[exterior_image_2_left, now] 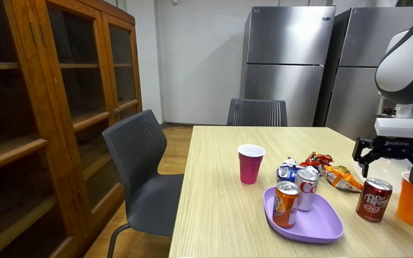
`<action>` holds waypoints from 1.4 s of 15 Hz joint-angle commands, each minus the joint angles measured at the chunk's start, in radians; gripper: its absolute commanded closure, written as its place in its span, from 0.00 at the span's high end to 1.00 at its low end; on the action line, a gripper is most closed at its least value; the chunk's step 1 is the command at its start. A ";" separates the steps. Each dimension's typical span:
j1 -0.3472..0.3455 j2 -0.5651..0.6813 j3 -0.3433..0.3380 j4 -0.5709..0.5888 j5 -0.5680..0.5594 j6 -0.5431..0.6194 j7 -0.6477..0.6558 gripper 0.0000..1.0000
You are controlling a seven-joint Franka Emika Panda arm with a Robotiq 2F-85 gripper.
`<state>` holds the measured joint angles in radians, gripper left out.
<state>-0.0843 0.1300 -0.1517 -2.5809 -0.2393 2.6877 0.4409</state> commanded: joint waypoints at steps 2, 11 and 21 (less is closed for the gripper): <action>0.020 0.061 -0.029 0.016 -0.012 0.012 0.021 1.00; 0.044 0.146 -0.033 0.085 0.090 0.026 0.010 1.00; 0.058 0.151 -0.047 0.097 0.117 0.026 0.010 1.00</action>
<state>-0.0490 0.2707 -0.1825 -2.4915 -0.1335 2.7099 0.4478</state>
